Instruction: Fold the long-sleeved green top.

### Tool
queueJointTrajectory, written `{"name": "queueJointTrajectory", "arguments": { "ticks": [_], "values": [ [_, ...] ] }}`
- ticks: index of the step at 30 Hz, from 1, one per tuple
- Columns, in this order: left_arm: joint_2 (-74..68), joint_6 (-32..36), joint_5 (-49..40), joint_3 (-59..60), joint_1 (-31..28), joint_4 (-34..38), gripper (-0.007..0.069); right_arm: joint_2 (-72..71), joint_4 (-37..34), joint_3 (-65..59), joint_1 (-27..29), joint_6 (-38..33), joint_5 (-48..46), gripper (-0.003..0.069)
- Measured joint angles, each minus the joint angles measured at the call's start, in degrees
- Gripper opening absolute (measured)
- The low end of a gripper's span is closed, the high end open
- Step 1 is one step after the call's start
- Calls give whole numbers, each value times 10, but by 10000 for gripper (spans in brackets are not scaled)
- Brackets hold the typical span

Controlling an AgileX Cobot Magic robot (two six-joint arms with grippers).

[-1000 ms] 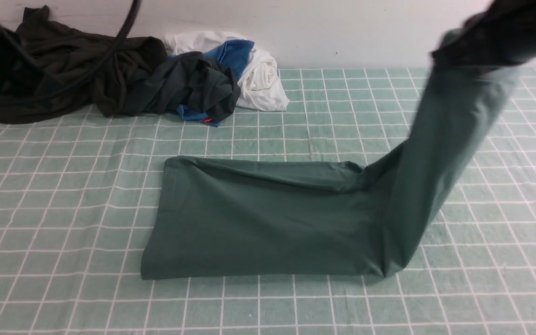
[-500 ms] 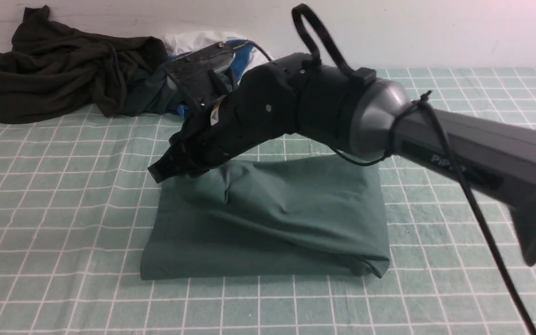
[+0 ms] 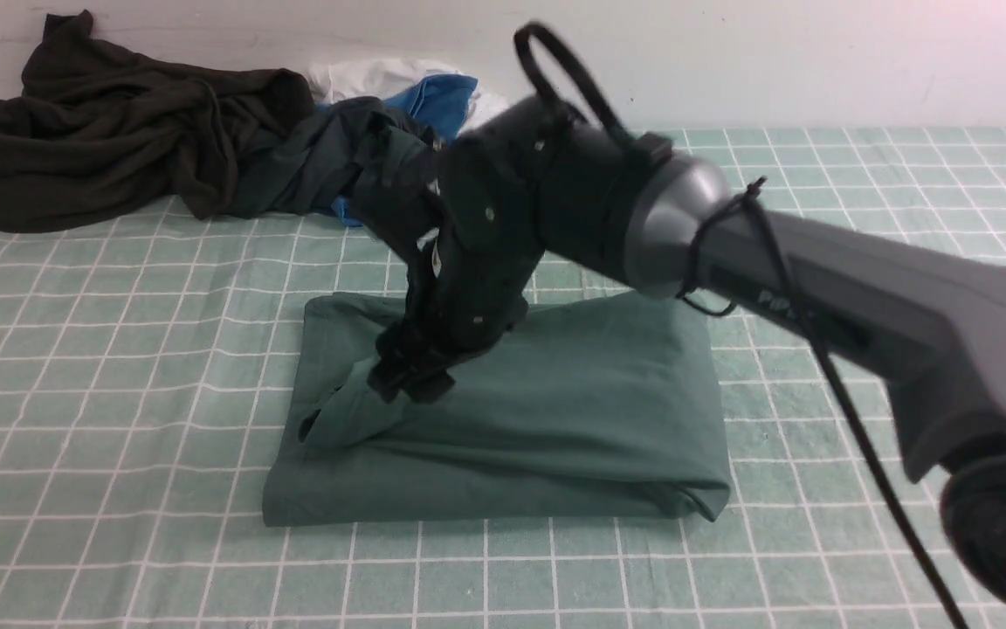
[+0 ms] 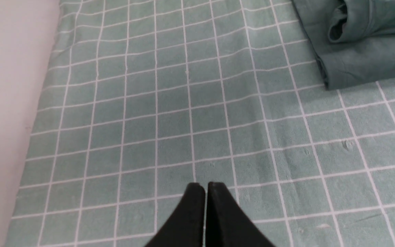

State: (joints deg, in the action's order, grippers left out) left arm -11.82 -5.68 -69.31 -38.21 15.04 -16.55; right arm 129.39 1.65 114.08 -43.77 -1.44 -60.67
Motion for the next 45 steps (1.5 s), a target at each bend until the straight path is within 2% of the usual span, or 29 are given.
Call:
{"name": "queueJointTrajectory", "arguments": {
  "ticks": [6,12,15,21,23,25,28,30,36,45],
  "values": [
    [6,-4,20,32,0,-1,-3,19,-16,-6,-1,3,13,465],
    [6,-4,21,38,0,-1,-3,-84,-20,-6,-1,-31,-37,452],
    [6,-4,21,38,0,-1,-3,-167,-20,-6,0,-53,-73,414],
    [6,-4,21,38,0,-2,-3,-349,-30,-124,18,-64,-65,258],
    [6,-4,21,38,0,-2,-3,-438,-30,-226,23,-64,-32,169],
    [6,-4,21,38,0,-2,-3,-471,-32,-273,23,-62,-13,138],
    [6,-4,21,38,0,-2,-3,-595,-54,-394,23,-59,54,38],
    [6,-4,21,38,0,-2,-3,-676,-67,-460,23,-58,109,1],
    [6,-4,21,38,0,-2,-3,-826,-68,-606,23,-58,222,-13],
    [6,-4,21,38,0,-2,-3,-964,-39,-701,23,-22,248,-14]
  ]
}}
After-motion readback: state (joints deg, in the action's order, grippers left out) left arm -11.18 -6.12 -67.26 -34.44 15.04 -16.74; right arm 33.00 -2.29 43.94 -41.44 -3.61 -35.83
